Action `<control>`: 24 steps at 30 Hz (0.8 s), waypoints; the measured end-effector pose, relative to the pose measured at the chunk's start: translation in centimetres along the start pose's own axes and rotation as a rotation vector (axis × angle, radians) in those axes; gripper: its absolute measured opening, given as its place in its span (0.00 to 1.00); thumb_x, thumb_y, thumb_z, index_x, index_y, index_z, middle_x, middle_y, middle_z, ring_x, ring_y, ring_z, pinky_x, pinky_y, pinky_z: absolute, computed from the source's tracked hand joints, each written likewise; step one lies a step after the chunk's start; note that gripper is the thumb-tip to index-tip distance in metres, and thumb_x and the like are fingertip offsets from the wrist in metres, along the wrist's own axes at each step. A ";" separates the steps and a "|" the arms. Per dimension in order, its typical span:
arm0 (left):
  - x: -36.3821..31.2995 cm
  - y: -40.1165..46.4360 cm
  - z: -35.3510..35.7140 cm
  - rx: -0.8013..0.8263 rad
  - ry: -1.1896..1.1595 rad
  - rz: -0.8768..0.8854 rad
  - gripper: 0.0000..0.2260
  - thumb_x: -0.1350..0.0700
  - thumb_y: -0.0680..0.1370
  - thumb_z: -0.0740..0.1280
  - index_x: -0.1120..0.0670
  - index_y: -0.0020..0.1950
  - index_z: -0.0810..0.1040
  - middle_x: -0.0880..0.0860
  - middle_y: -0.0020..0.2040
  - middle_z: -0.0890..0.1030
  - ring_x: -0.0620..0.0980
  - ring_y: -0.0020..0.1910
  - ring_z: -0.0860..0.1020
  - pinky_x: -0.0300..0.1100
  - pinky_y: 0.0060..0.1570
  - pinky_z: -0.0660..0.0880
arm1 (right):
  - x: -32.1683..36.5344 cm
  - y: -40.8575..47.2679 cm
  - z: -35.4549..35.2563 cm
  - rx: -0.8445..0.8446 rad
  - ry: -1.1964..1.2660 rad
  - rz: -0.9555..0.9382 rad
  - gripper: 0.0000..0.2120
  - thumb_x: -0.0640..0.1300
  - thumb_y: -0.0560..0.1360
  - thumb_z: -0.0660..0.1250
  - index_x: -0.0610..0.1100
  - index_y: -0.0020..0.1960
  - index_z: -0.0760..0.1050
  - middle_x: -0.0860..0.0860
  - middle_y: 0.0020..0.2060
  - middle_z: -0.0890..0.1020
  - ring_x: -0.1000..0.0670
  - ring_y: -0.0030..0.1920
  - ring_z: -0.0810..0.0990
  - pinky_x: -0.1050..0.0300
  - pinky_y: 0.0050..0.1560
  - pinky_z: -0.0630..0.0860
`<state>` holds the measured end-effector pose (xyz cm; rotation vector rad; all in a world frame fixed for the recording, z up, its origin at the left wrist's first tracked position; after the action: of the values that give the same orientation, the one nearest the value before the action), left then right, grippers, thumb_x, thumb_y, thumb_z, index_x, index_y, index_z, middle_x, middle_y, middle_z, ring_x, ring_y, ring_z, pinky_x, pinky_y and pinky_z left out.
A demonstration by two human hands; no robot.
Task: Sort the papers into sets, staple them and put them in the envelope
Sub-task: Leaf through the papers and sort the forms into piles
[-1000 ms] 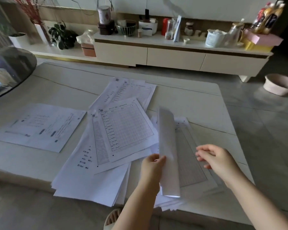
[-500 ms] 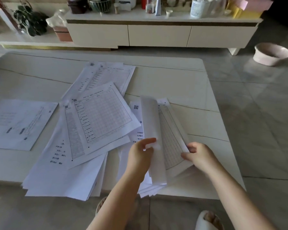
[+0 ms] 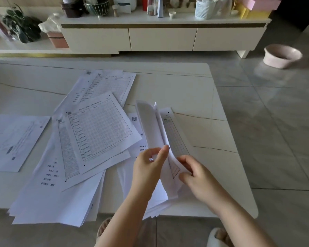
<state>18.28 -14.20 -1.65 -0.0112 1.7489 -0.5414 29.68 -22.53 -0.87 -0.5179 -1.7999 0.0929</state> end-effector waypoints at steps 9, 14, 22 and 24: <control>0.7 0.4 0.8 -0.041 0.039 -0.036 0.13 0.64 0.75 0.65 0.46 0.51 0.75 0.50 0.51 0.79 0.52 0.47 0.79 0.46 0.44 0.78 | -1.6 0.1 -1.6 0.054 -0.141 0.045 0.22 0.31 0.75 0.59 0.51 0.62 0.75 0.56 0.58 0.79 0.62 0.59 0.76 0.68 0.62 0.69; 0.8 0.7 0.9 -0.023 0.028 -0.030 0.20 0.66 0.77 0.62 0.43 0.61 0.71 0.46 0.47 0.75 0.45 0.40 0.76 0.42 0.34 0.77 | -5.9 1.4 -6.7 -0.231 -0.555 0.281 0.18 0.47 0.75 0.67 0.46 0.64 0.73 0.50 0.57 0.77 0.50 0.58 0.76 0.56 0.56 0.72; 1.7 1.1 1.8 0.063 0.210 -0.030 0.21 0.67 0.78 0.56 0.47 0.60 0.79 0.57 0.54 0.76 0.61 0.46 0.76 0.27 0.26 0.69 | -6.5 1.9 -6.4 -0.222 -0.393 0.311 0.11 0.46 0.69 0.75 0.51 0.46 0.73 0.55 0.40 0.79 0.52 0.42 0.78 0.57 0.44 0.75; 1.7 0.9 1.8 0.063 0.216 -0.034 0.21 0.68 0.77 0.56 0.48 0.59 0.79 0.54 0.53 0.76 0.63 0.52 0.75 0.26 0.27 0.69 | -5.7 1.7 -6.7 -0.240 -0.435 0.276 0.08 0.47 0.69 0.74 0.53 0.43 0.74 0.57 0.36 0.79 0.53 0.41 0.78 0.58 0.41 0.73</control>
<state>19.81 -14.53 -3.80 0.0645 1.9436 -0.6415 37.58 -24.57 -4.57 -0.9768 -2.1652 0.1924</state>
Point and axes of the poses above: each hand's wrist, its own y-axis towards the middle knuckle, its own z-axis out of the palm, x = y × z, the point moved 6 cm from there along y, towards the middle knuckle
